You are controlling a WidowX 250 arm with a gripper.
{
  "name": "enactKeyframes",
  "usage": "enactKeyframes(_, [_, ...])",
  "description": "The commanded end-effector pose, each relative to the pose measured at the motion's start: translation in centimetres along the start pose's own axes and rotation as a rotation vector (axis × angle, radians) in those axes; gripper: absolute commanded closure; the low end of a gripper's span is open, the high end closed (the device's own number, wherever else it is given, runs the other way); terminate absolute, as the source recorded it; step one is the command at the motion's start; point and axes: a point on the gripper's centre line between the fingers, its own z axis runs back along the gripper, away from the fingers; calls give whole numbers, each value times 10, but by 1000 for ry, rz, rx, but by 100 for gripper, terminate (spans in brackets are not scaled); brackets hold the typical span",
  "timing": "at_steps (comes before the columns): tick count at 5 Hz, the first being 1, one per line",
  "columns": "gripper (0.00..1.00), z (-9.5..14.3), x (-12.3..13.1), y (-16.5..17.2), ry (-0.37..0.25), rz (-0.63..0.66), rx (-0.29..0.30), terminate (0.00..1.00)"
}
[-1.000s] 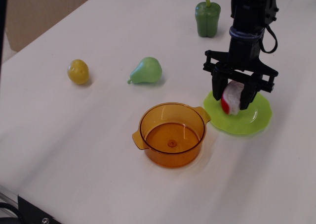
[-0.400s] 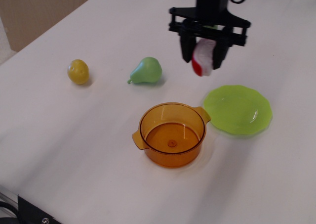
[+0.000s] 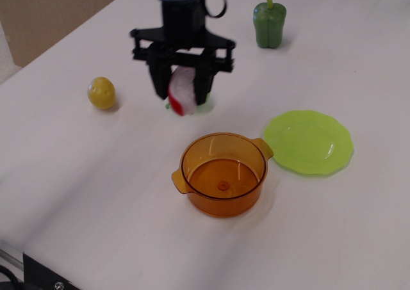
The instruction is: Take sushi off plate
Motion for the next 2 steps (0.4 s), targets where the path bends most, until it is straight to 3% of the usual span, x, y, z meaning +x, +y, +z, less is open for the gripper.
enactKeyframes(1, [100, -4, -26, 18, -27, -16, 16, 0])
enactKeyframes(2, [100, -25, -25, 25, 20, 0, 1, 0])
